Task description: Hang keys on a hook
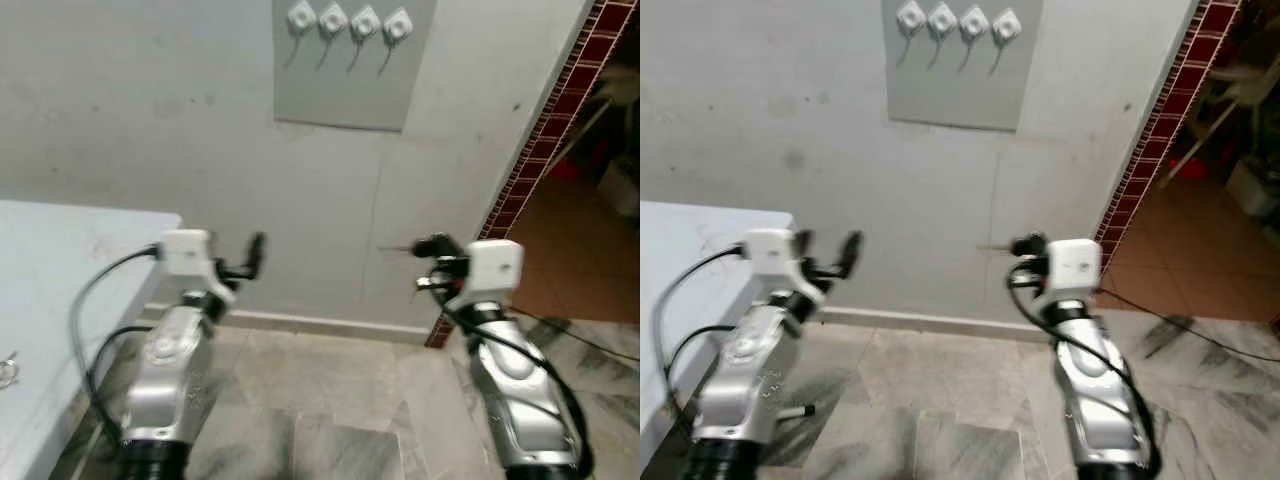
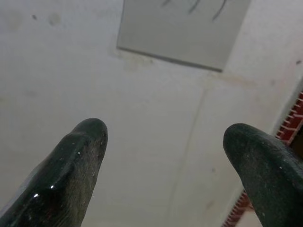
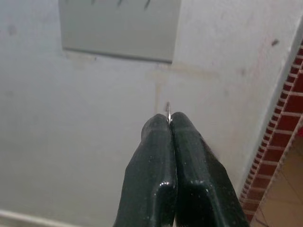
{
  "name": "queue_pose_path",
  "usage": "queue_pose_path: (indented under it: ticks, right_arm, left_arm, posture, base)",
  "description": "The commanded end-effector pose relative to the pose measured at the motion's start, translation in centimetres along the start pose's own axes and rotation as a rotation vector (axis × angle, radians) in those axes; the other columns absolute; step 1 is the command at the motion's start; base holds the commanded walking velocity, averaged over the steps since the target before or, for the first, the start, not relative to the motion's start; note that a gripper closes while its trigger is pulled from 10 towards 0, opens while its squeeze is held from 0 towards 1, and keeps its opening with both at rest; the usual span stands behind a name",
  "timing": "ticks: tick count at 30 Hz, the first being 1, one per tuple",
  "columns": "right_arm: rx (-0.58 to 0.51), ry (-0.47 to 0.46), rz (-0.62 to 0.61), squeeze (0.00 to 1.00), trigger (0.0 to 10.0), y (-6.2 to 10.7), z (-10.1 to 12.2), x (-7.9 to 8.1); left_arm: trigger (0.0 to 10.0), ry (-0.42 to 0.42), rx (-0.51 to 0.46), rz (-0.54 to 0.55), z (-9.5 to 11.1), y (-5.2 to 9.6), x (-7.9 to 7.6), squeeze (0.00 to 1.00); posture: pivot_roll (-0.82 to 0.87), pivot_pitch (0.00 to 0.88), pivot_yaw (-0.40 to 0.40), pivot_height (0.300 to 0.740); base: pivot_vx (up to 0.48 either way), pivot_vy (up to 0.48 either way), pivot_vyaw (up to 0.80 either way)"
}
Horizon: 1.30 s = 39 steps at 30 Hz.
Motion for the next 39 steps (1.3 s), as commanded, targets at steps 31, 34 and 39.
queue_pose_path:
  ticks: [31,34,39]
  right_arm:
    - [-0.023,-0.029,0.04,0.0,10.0,0.0,0.33,1.68]
    - [-0.023,-0.027,0.041,0.0,10.0,-0.01,0.32,1.67]
    - [-0.022,-0.025,0.045,0.0,10.0,0.02,0.33,1.69]
  left_arm:
    - [10.0,-0.023,0.002,0.04,0.48,0.28,1.5,0.0]
    - [10.0,-0.023,0.002,0.041,0.47,0.3,1.52,0.0]
    - [10.0,-0.021,0.002,0.043,0.44,0.33,1.5,0.0]
  posture:
    - [0.03,0.023,-0.014,0.74]
    - [0.03,0.023,-0.016,0.74]
    - [0.03,0.022,-0.018,0.74]
  base:
    - [0.422,0.0,0.0]
    - [0.424,0.0,0.0]
    - [0.424,0.0,0.0]
Point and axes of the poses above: a point about 5 cm out from each wrist's last joint towards the gripper, its own y axis pointing back from the gripper into the wrist, its own z axis along the axis of the wrist's last joint, x = y × z, the point moved 3 cm from there along -y, pointing out of the wrist towards the gripper, and after that the axes turned 7 degrees about -y, right-handed, at the moved point
